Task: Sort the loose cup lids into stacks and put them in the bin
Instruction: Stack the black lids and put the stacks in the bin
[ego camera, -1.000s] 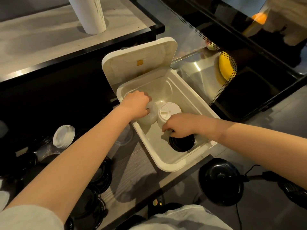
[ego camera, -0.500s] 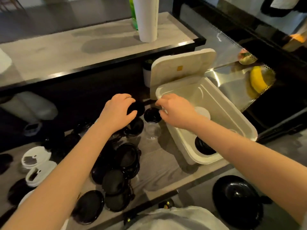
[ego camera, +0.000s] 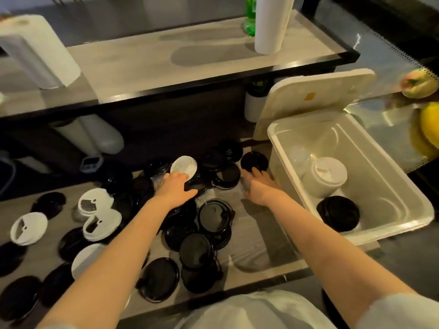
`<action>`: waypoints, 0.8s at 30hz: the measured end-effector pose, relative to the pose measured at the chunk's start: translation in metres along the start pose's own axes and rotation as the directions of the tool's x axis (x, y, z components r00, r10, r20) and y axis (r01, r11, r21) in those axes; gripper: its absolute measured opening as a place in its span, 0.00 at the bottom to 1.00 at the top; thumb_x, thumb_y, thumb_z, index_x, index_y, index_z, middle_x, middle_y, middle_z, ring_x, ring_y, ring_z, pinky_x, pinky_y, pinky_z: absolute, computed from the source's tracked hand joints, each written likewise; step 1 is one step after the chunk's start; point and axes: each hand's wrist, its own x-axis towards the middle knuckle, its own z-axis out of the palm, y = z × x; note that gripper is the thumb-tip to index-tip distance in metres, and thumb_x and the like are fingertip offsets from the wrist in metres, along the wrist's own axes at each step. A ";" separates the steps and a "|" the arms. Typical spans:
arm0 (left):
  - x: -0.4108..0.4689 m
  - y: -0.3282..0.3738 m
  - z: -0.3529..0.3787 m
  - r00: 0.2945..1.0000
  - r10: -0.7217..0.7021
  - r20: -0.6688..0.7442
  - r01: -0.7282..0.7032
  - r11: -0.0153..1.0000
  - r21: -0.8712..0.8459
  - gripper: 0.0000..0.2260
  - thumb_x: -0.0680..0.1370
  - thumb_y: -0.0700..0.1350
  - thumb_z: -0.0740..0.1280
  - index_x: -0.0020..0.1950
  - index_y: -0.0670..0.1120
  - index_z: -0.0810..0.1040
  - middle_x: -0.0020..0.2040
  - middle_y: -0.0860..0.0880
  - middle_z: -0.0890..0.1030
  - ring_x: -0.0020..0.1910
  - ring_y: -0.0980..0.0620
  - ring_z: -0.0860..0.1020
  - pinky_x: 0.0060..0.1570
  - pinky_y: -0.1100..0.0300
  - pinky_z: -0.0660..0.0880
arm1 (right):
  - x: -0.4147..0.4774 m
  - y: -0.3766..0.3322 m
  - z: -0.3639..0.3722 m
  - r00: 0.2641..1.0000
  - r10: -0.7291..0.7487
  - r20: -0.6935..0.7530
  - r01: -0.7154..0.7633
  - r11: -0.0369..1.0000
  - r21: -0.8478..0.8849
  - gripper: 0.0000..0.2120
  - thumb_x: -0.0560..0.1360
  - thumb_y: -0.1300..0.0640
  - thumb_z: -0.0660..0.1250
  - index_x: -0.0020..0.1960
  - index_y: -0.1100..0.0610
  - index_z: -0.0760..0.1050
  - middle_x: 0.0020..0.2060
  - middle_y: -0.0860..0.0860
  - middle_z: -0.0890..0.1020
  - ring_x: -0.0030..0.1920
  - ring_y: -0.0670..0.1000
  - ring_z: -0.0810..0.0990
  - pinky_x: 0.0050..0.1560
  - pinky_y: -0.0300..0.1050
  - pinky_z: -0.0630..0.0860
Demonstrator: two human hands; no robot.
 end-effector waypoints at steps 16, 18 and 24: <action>0.016 0.053 0.006 0.998 -0.008 0.057 0.052 0.559 -0.828 0.15 0.79 0.50 0.61 0.64 0.46 0.73 0.59 0.49 0.78 0.57 0.52 0.76 0.54 0.59 0.74 | -0.018 -0.018 -0.029 0.848 -0.071 -0.524 0.355 0.812 0.464 0.36 0.66 0.52 0.76 0.69 0.52 0.64 0.60 0.49 0.73 0.59 0.50 0.73 0.54 0.39 0.68; 0.008 0.051 0.006 0.994 0.030 0.103 0.076 0.475 -0.876 0.14 0.79 0.50 0.61 0.61 0.46 0.75 0.55 0.47 0.80 0.54 0.50 0.79 0.56 0.52 0.75 | -0.026 -0.030 -0.034 0.843 -0.153 -0.516 0.409 0.805 0.429 0.39 0.65 0.51 0.77 0.71 0.51 0.63 0.61 0.48 0.73 0.60 0.48 0.73 0.55 0.38 0.69; -0.021 0.022 0.006 0.991 0.025 0.132 0.119 0.290 -0.950 0.08 0.79 0.44 0.63 0.56 0.43 0.75 0.49 0.45 0.81 0.48 0.49 0.79 0.55 0.51 0.75 | -0.042 -0.060 -0.032 0.777 -0.371 -0.509 0.550 0.793 0.262 0.39 0.66 0.48 0.76 0.72 0.53 0.62 0.63 0.49 0.74 0.62 0.49 0.73 0.59 0.45 0.73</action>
